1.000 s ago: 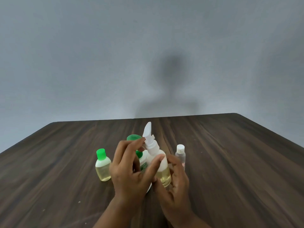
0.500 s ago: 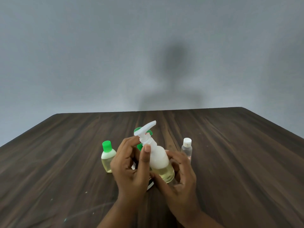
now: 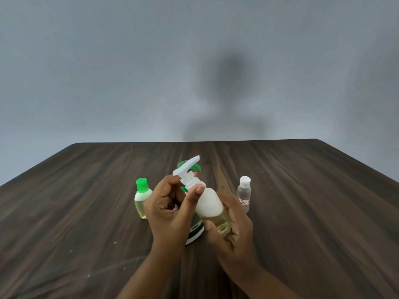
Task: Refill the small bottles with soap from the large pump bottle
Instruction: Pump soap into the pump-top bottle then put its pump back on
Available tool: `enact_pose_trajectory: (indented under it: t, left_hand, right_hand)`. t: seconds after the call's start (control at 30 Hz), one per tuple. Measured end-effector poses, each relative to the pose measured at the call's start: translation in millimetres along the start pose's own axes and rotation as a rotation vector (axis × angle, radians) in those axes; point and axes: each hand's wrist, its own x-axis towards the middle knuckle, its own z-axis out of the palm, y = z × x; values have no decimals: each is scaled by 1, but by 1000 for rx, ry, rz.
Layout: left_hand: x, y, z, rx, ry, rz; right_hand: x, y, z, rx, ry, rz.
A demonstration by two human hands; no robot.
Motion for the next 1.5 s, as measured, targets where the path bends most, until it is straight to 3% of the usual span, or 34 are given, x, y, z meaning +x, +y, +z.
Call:
enact_pose_trajectory:
  t: [0.27, 0.53, 0.63, 0.9, 1.2, 1.37, 1.5]
  left_hand:
    - [3, -4, -6, -25, 4, -18]
    - [-1, 6, 1, -137, -179, -48]
    - [-2, 6, 1, -196, -251, -82]
    - [-1, 13, 4, -217, -175, -126]
    - [2, 13, 2, -244, -194, -174]
    - [6, 14, -3, -329, -296, -218]
    - [7, 18, -1, -283, -266, -259]
  right_hand:
    - [3, 3, 0, -118, 114, -154]
    - [-2, -11, 1, 378, 64, 154]
    - [-1, -16, 5, 497, 84, 181]
    - [2, -27, 4, 397, 64, 172]
    - [0, -21, 6, 351, 59, 184]
    - [0, -17, 5, 367, 74, 178]
    - [1, -18, 5, 325, 82, 145]
